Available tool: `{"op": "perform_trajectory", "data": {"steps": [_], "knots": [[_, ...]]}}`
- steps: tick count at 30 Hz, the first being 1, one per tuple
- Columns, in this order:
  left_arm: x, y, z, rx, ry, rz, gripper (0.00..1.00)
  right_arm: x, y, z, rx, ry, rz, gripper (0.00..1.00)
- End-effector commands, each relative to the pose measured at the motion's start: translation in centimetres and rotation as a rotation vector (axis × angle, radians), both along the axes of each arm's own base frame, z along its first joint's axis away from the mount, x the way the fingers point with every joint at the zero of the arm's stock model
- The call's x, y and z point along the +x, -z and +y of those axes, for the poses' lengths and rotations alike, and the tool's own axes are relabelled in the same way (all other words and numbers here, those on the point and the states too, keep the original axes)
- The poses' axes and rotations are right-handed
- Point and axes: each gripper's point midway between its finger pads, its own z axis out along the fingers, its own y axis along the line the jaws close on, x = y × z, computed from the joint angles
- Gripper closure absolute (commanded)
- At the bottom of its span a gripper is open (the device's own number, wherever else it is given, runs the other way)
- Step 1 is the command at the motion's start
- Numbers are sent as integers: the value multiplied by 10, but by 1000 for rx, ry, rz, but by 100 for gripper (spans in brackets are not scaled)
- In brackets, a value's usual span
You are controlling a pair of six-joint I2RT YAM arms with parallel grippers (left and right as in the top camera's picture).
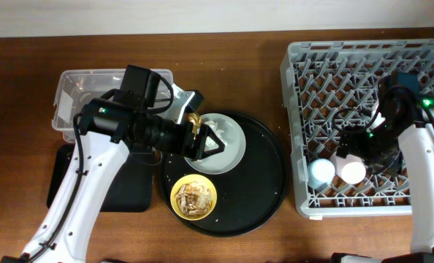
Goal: Sort waste into correct bins and load items into the dishwasher rack
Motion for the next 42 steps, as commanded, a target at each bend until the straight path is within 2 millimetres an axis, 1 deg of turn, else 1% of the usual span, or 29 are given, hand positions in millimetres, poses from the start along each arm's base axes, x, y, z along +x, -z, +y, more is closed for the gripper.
{"op": "perform_trajectory", "data": {"steps": [1,2,4,5,6,7,8,9,11,12,13,15,16,17,20,22,23,24,25,27,29,30,31,33,34,35,37,38,42], "knots": [[-5,-10,9,43,0,-82,1,-7,-8,-4,-24,16,-26,13],[-7,-15,15,68,-15,-118,1,-9,-4,-3,-17,15,-13,13],[-14,-23,35,163,-72,-185,4,-7,-3,27,124,-134,-37,17],[-21,-25,53,242,-144,-197,4,-6,-14,61,264,-260,-101,18],[-36,-25,77,339,-237,-173,5,-11,-35,104,398,-409,-194,18],[-48,-22,84,364,-262,-135,8,-15,-43,118,406,-463,-229,18],[-60,-16,85,376,-252,-102,11,-21,-52,132,407,-505,-263,18],[-68,-4,83,381,-253,-61,16,-24,-60,146,415,-508,-295,18],[-75,33,68,392,-228,-3,23,-23,-73,164,433,-504,-356,18],[-75,63,60,414,-243,25,24,-21,-74,167,429,-483,-367,18],[-77,93,49,419,-233,38,30,-17,-74,167,423,-464,-374,18],[-81,135,25,406,-201,28,38,-15,-74,167,423,-464,-376,18],[-80,148,18,419,-193,5,46,-14,-72,167,424,-463,-370,17],[-77,159,18,461,-206,-20,49,-15,-71,167,423,-463,-363,17],[-66,188,0,555,-170,-99,50,-15,-70,167,423,-461,-355,17],[-61,208,-6,592,-158,-99,51,-15,-70,167,422,-461,-355,17],[-58,216,-9,599,-156,-93,55,-15,-70,167,422,-461,-355,17],[-56,221,-11,606,-154,-88,64,-15,-70,167,422,-461,-354,17],[-54,223,-12,612,-153,-84,79,-15,-69,167,423,-460,-352,17],[-49,214,-18,601,-154,-90,99,-15,-69,167,423,-461,-352,17],[-43,185,-26,588,-154,-94,99,-16,-69,167,422,-464,-348,17],[-42,176,-27,582,-154,-95,100,-17,-69,167,422,-463,-345,17],[-41,159,-30,565,-154,-101,99,-17,-69,166,421,-463,-343,17],[-44,133,-25,549,-165,-112,100,-17,-67,163,402,-457,-338,17],[-45,124,-19,547,-177,-111,99,-18,-66,163,400,-457,-335,17],[-47,117,-7,550,-203,-101,99,-18,-66,163,400,-457,-335,17],[-43,102,41,568,-328,-50,99,-18,-66,163,400,-457,-335,17],[-35,90,60,504,-342,-41,99,-18,-66,163,400,-457,-335,17],[-9,64,99,113,-323,-11,100,-18,-66,163,400,-457,-336,17]]}}
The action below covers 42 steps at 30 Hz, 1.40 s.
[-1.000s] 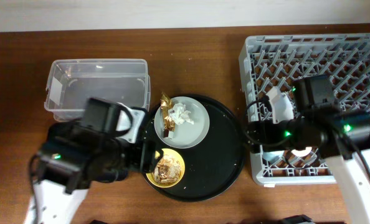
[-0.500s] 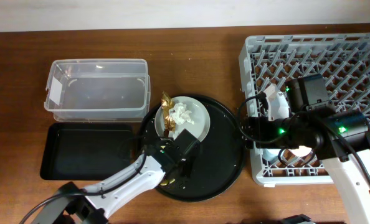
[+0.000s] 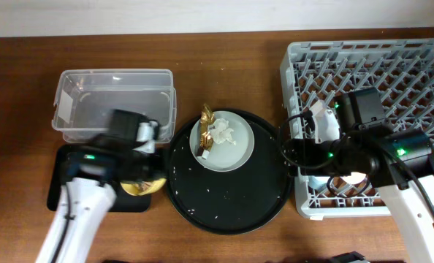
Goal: Sort waste into correct bins and load items into the dishwasher rack
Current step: 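Grasp the yellow bowl with the left gripper and tip scraps onto black tray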
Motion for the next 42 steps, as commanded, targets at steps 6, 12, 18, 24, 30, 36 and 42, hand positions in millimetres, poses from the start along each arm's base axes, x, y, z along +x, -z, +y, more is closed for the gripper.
{"op": "perform_trajectory", "data": {"steps": [6,12,18,24,30,36,42], "knots": [[27,0,43,-726,55,-112,100,1,0,0,-9,-5,-5,17],[41,28,73,-1010,-140,-63,99,1,0,0,-8,-5,-4,17],[40,23,86,-1033,-187,-93,99,1,0,0,-8,-5,-4,17],[33,0,79,-1108,-166,-158,99,1,0,0,-8,-5,-4,17],[32,5,79,-1070,-132,-178,100,1,0,0,-8,-5,-4,17],[26,4,76,-1074,-139,-140,100,-1,1,0,-7,-6,0,17],[21,2,73,-1067,-109,-149,100,-1,1,0,-7,-6,4,17]]}}
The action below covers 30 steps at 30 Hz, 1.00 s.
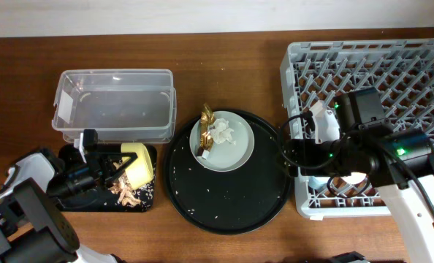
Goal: Sort waste into correct bins and load items into the dishwasher rack
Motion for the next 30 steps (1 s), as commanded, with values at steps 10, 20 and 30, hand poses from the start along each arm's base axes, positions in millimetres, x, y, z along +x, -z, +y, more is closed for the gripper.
{"op": "perform_trajectory", "data": {"steps": [10,20,30], "knots": [[-25,-12,-18,94,126,-107,100,-4,1,0,-9,-10,8,17],[-41,-74,-59,866,55,-166,100,-2,0,0,-7,-10,-1,17],[-67,61,-211,1272,416,-56,99,-3,1,0,-9,-10,4,16]]}}
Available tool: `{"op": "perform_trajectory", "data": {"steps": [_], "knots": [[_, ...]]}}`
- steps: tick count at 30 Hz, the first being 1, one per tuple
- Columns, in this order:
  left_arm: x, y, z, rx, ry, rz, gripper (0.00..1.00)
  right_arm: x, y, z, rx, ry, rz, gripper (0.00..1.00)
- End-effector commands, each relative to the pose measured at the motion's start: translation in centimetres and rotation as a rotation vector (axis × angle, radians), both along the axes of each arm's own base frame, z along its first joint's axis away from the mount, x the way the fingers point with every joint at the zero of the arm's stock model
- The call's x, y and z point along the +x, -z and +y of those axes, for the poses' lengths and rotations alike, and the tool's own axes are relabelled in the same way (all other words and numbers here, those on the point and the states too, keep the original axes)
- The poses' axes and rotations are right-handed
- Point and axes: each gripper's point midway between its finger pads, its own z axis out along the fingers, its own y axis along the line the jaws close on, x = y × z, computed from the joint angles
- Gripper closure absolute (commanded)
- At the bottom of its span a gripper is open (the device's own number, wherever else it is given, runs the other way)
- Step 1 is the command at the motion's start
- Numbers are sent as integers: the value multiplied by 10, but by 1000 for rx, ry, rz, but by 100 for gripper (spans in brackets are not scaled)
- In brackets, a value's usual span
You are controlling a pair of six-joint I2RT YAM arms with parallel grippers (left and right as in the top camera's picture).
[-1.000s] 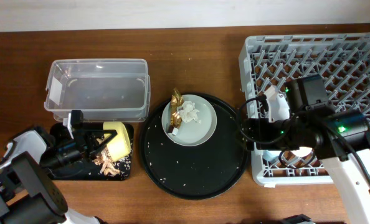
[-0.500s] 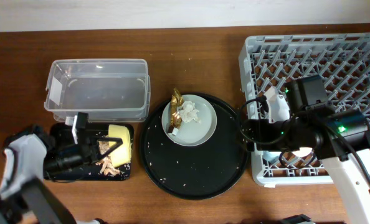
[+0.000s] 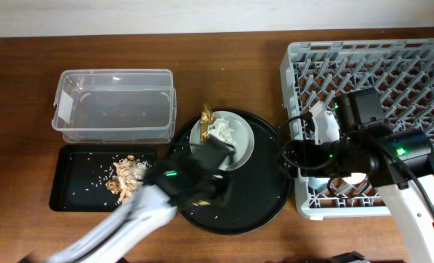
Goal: Sort waste into correct bins and load items into the dishwasher rack
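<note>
A white plate (image 3: pixel 235 142) with crumpled tissue (image 3: pixel 221 131) and a gold wrapper (image 3: pixel 207 117) sits at the back of the round black tray (image 3: pixel 264 193). My left arm is blurred over that tray. A sliver of the yellow bowl (image 3: pixel 201 201) shows under my left gripper (image 3: pixel 206 196), which seems shut on it. Food scraps (image 3: pixel 126 179) lie in the black rectangular tray (image 3: pixel 74 190). My right gripper (image 3: pixel 288 157) hovers at the left rim of the grey dishwasher rack (image 3: pixel 363 66), open and empty.
A clear plastic bin (image 3: pixel 115 106) stands behind the rectangular tray. Part of a white cup (image 3: pixel 354 176) shows in the rack under my right arm. Crumbs dot the round tray.
My left arm has gone from the rectangular tray at the left to over the round tray, the yellow bowl with it. The scraps stay in the rectangular tray. My right arm has not moved.
At first my left gripper was at the white plate, the yellow bowl of scraps sat on the round tray, and my right gripper was at two cups in the rack. Then the bowl was over the rectangular tray, then tipped with scraps out. Now it is back over the round tray.
</note>
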Motion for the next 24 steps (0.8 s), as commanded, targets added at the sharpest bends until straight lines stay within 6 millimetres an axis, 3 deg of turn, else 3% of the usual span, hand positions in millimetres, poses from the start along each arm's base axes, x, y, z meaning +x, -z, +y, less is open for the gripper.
{"op": "perform_trajectory", "data": {"steps": [1,3,4,6,8,11,14,16,19,23,24], "knots": [[-4,65,-15,177,-75,72,100,-2,0,0,-8,-8,-2,16],[-9,85,-28,191,-71,107,98,-1,0,-1,-11,-7,-3,15],[-11,87,-32,186,-63,110,88,-1,0,-1,-11,-7,-3,14],[-8,87,-32,192,-63,90,38,-1,0,-1,-11,-7,-3,13],[13,73,-30,211,-48,12,34,-1,0,-1,-11,-7,-2,12],[74,32,-22,208,-84,-157,26,-1,0,-1,-11,-7,-2,12],[131,20,-4,167,-161,-274,26,-2,1,-1,-12,-7,1,12],[163,35,-13,92,-133,-303,26,-2,1,-1,-11,-7,2,12],[183,65,-26,82,-104,-327,25,-2,1,-1,-12,-7,2,12],[188,107,-29,119,-101,-292,25,-2,1,-1,-12,-7,2,11],[185,114,-29,131,-95,-276,30,-2,1,-1,-12,-7,2,12]]}}
